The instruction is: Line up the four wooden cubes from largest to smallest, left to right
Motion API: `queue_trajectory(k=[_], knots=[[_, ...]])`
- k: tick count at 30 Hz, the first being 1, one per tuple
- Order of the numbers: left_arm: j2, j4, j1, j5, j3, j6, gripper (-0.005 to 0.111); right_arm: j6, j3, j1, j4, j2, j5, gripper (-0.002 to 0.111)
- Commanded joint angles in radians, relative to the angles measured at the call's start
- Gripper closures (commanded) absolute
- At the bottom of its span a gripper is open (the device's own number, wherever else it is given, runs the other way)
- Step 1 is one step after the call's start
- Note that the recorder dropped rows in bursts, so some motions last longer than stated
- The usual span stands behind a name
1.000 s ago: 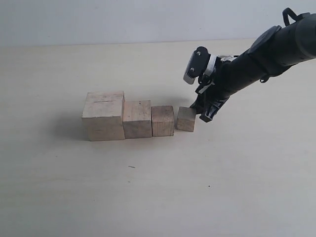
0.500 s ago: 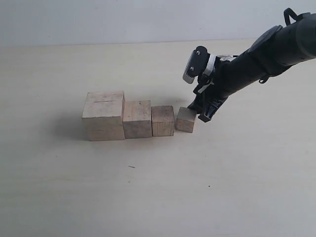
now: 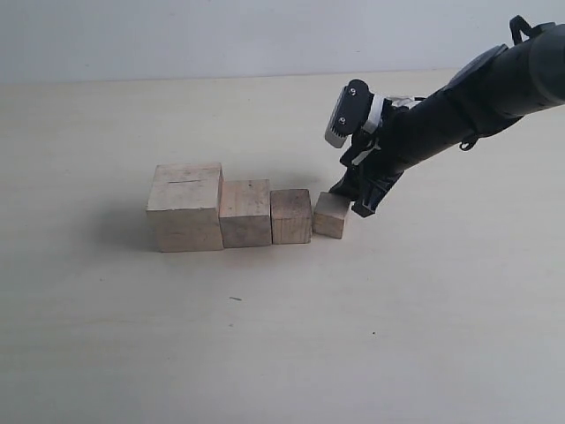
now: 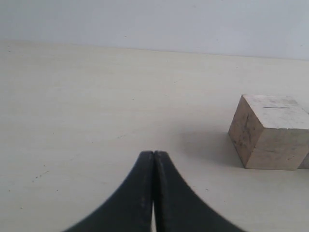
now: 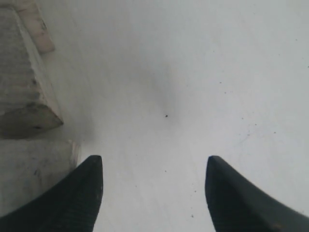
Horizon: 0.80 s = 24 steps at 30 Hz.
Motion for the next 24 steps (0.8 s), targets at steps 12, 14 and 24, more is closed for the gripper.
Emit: queue_trajectory(k=[12,14,24], knots=[[-0.004,-0.003,-0.007,-0.007,-0.001,-0.001,0.107,0.38,0.002,-0.002,-0.243,-0.141,-0.13,0.049],[-0.004,-0.003,-0.007,-0.007,-0.001,-0.001,0.107,0.604,0.002,-0.002,-0.345,-0.173,-0.107,0.049],[-0.004,-0.003,-0.007,-0.007,-0.001,-0.001,0.107,1.421,0.002,-0.002,-0.55,-0.213,0.206,0.079]])
